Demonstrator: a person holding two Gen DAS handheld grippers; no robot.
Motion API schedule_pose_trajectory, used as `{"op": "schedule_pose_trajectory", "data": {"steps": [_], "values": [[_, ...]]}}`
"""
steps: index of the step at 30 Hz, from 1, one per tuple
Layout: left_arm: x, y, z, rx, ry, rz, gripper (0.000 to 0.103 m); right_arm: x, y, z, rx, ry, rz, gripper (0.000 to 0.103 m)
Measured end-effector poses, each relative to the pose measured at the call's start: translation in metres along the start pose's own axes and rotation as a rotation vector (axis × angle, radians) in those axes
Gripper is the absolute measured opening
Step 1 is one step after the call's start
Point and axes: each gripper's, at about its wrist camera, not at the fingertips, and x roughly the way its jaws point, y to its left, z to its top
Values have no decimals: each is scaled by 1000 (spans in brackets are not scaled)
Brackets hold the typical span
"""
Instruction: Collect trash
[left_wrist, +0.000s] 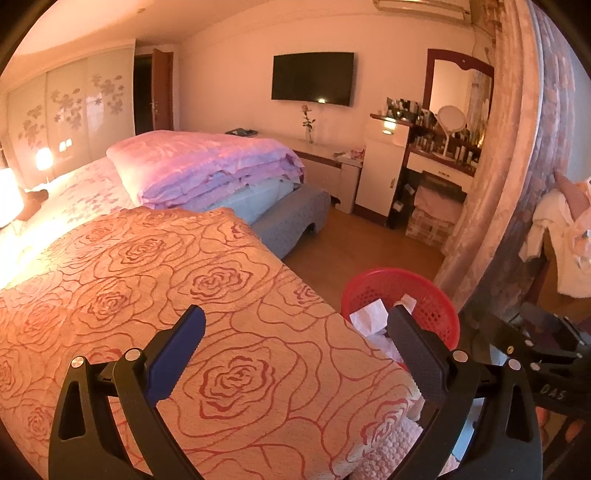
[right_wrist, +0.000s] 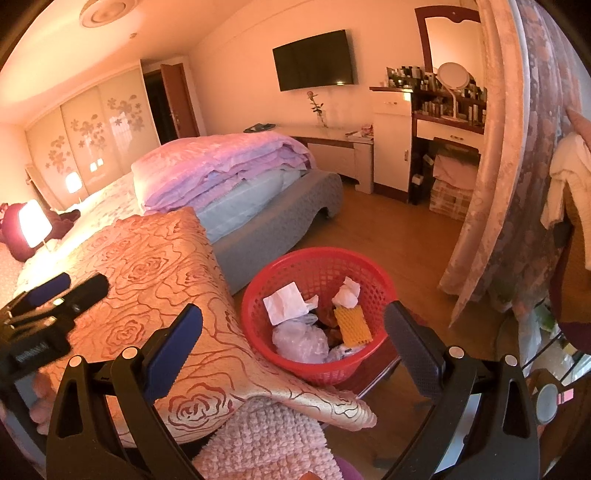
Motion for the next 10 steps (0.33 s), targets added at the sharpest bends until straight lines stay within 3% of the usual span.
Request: {"op": "schedule_pose_trajectory", "data": {"steps": [5,10], "values": [[-12,24,-2,-6,0,72,95,7,33,-13,-63,50,53,96],[-27,74,-14,-69,8,206,95,9,111,-46,-233,75,200,96]]}}
